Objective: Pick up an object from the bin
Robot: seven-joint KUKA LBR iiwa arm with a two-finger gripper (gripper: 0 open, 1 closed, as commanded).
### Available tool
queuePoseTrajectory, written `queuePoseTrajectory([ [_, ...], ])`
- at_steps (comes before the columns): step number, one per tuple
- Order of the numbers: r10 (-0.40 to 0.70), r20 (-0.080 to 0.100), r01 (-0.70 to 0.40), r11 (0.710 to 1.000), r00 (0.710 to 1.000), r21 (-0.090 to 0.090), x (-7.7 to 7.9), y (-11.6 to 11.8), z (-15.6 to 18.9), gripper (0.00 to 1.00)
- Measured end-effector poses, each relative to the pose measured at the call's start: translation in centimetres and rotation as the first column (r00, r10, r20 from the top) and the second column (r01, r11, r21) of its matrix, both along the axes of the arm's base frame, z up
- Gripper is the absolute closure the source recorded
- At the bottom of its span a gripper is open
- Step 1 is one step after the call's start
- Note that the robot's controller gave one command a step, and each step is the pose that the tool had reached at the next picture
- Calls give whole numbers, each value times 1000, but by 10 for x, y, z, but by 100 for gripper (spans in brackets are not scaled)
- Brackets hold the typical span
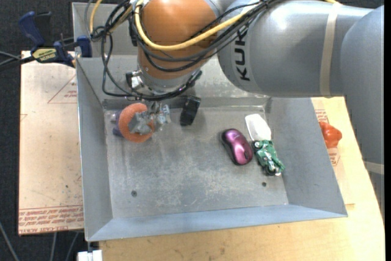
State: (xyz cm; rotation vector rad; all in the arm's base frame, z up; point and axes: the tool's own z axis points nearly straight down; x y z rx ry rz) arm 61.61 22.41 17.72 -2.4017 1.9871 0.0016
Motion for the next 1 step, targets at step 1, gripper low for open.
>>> queuePoseTrajectory([
  [1, -20, 6, 20, 1000, 1000, 3, 1, 8, 61, 100],
])
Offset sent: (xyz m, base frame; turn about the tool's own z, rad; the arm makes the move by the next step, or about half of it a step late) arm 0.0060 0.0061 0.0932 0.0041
